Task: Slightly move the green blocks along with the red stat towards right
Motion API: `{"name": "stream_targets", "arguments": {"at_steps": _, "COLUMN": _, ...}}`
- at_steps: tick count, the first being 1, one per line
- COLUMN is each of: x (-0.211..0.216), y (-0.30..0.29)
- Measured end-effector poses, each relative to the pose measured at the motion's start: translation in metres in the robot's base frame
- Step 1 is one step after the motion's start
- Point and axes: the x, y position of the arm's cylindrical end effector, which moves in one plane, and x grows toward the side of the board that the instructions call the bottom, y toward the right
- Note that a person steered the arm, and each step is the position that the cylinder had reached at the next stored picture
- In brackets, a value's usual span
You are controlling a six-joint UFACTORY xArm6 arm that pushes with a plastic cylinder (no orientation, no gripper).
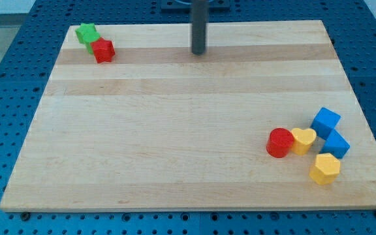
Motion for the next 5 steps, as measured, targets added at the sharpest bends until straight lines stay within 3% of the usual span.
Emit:
{"name": "stream_targets", "arguments": {"at_steps": 1, "x": -0.047, "y": -0.027}}
{"name": "stream_targets", "arguments": {"at_steps": 5, "x": -0.062, "y": -0.091}}
